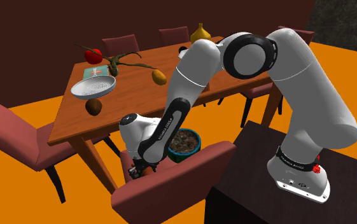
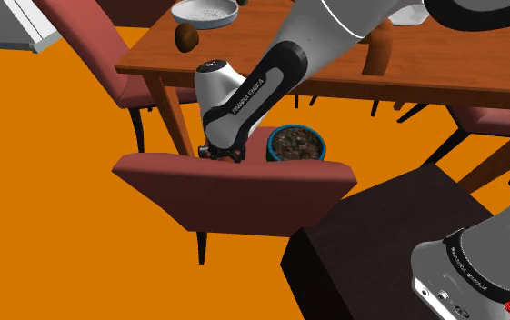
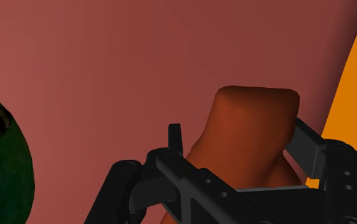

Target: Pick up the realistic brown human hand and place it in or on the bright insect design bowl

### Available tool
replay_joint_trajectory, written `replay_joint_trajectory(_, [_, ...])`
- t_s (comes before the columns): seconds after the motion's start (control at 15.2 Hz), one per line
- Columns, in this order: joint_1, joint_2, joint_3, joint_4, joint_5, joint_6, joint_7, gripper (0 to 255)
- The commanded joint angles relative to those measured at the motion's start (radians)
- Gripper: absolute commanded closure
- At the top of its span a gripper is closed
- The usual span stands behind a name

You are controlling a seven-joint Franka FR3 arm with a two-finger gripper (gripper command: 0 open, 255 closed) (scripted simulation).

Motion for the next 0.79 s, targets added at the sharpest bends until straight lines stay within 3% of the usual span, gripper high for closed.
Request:
replay_joint_trajectory(0.0, [-0.004, -0.021, 0.006, -0.006, 0.005, -0.016, -0.002, 255])
replay_joint_trajectory(0.73, [-0.029, -0.138, 0.037, -0.029, 0.038, -0.109, -0.016, 255])
